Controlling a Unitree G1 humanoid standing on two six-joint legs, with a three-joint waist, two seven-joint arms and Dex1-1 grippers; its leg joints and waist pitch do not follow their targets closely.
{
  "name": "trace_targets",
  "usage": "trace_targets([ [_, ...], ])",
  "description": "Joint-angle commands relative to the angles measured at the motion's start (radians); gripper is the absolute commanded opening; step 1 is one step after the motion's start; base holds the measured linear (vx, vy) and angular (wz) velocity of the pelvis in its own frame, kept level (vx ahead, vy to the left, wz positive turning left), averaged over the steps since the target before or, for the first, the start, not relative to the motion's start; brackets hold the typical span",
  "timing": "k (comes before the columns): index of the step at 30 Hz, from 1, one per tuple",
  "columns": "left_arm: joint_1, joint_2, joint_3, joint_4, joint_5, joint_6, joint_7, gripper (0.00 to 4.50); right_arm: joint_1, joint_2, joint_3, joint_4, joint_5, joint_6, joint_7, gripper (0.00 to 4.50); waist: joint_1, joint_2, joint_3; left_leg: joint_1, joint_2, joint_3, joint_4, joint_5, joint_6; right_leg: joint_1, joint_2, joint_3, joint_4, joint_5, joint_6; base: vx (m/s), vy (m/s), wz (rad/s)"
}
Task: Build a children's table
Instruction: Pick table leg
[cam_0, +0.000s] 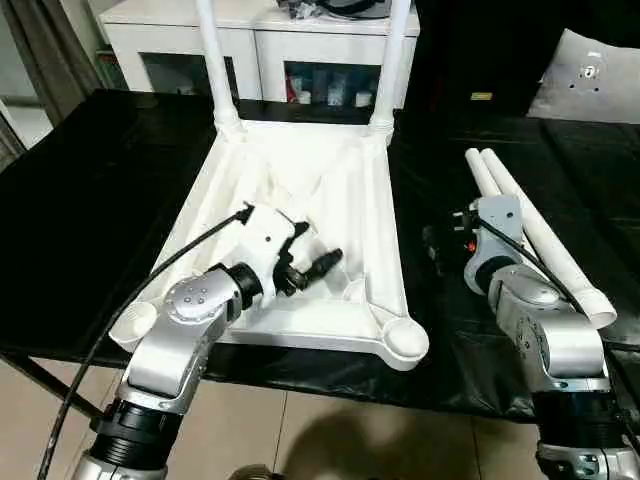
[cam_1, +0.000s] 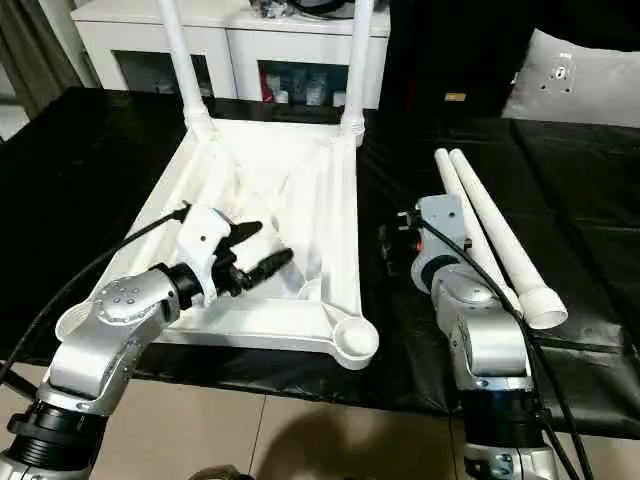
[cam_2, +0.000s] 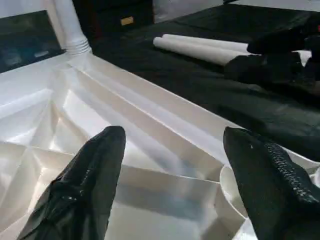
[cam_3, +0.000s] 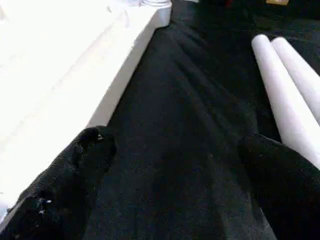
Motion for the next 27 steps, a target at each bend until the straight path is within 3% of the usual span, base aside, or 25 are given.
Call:
trace_targets([
  [1,0.007,0.008,-0.002,-0.021,-0.007,0.009,-0.001,3.83,-0.021,-0.008,-0.019,0.000,0.001,0.045,-0.007,4.50,-0.001,-0.014,-0.066,0.007,0.082,-0.038,-0.068,-0.047,0.053,0.065,-0.116,0.091,-0.077,-0.222,-0.047,0.000,0.000,0.00],
  [5,0.013,0.014,-0.002,-0.017,0.005,0.009,0.012,4.16,-0.027,-0.015,-0.020,0.018,-0.018,0.050,-0.028,4.50,0.000,-0.017,-0.067,0.006,0.082,-0.038,-0.066,-0.036,0.059,0.064,-0.116,0.090,-0.075,-0.219,-0.045,0.000,0.000,0.00],
  [10,0.008,0.026,-0.018,-0.012,0.012,0.010,-0.010,4.44,-0.077,-0.031,-0.074,0.078,-0.023,0.084,-0.085,4.50,0.000,-0.012,-0.067,0.008,0.080,-0.037,-0.066,-0.039,0.051,0.064,-0.114,0.090,-0.075,-0.219,-0.049,0.000,0.000,0.00],
  [14,0.008,0.050,-0.050,-0.027,0.010,0.019,-0.056,4.44,-0.119,-0.086,-0.077,0.159,-0.036,0.140,-0.073,4.50,0.001,-0.008,-0.070,0.009,0.079,-0.037,-0.063,-0.031,0.050,0.065,-0.113,0.090,-0.071,-0.191,-0.055,0.000,0.000,0.00],
  [16,0.012,0.068,-0.075,-0.040,0.012,0.024,-0.087,4.44,-0.150,-0.117,-0.086,0.232,-0.034,0.154,-0.060,4.50,0.001,-0.009,-0.071,0.007,0.078,-0.037,-0.062,-0.020,0.055,0.067,-0.113,0.090,-0.067,-0.170,-0.072,0.000,0.000,0.00],
  [17,0.012,0.069,-0.078,-0.040,0.014,0.024,-0.089,4.44,-0.161,-0.125,-0.088,0.253,-0.038,0.155,-0.065,4.50,0.002,-0.004,-0.072,0.007,0.079,-0.037,-0.060,-0.018,0.053,0.067,-0.113,0.090,-0.065,-0.161,-0.081,0.000,0.000,0.00],
  [27,0.005,0.081,-0.097,-0.035,0.017,0.029,-0.097,4.44,-0.270,-0.172,-0.116,0.457,0.001,0.222,-0.010,4.50,-0.001,-0.010,-0.071,0.007,0.075,-0.034,-0.058,-0.041,0.061,0.070,-0.110,0.084,-0.073,-0.210,-0.082,0.000,0.000,0.00],
])
